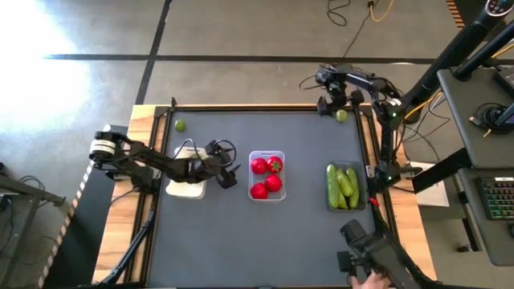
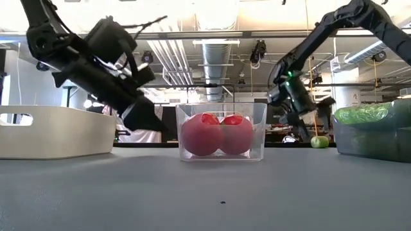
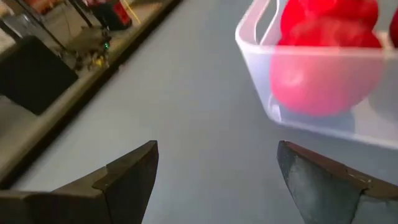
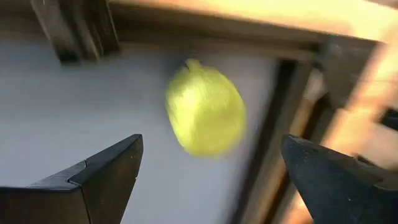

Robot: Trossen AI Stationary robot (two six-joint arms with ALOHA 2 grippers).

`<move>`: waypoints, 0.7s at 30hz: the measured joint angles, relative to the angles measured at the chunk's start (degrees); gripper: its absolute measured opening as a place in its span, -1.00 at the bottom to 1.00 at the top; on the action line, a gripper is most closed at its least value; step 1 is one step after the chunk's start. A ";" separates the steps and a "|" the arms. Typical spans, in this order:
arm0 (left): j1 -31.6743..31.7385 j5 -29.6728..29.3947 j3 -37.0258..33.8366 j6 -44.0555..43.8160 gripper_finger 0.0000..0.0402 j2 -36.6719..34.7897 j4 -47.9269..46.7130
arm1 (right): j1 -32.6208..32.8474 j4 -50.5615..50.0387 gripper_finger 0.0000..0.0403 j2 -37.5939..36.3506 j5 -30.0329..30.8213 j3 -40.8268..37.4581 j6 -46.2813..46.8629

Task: Sort produce into baskets
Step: Put the green lime into the white bin

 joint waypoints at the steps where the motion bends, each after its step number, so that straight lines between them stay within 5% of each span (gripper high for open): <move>1: 0.22 0.45 0.00 -0.99 0.55 0.95 0.13 | -0.93 1.36 0.86 0.47 -1.78 0.00 -0.74; 10: 0.19 1.27 1.88 -6.56 0.55 9.70 0.23 | -2.54 2.89 0.57 4.57 -5.26 -0.02 -1.92; 21: 0.10 1.09 2.21 -4.30 0.42 8.35 0.12 | 5.51 2.85 -0.10 3.77 -4.92 -0.22 -3.91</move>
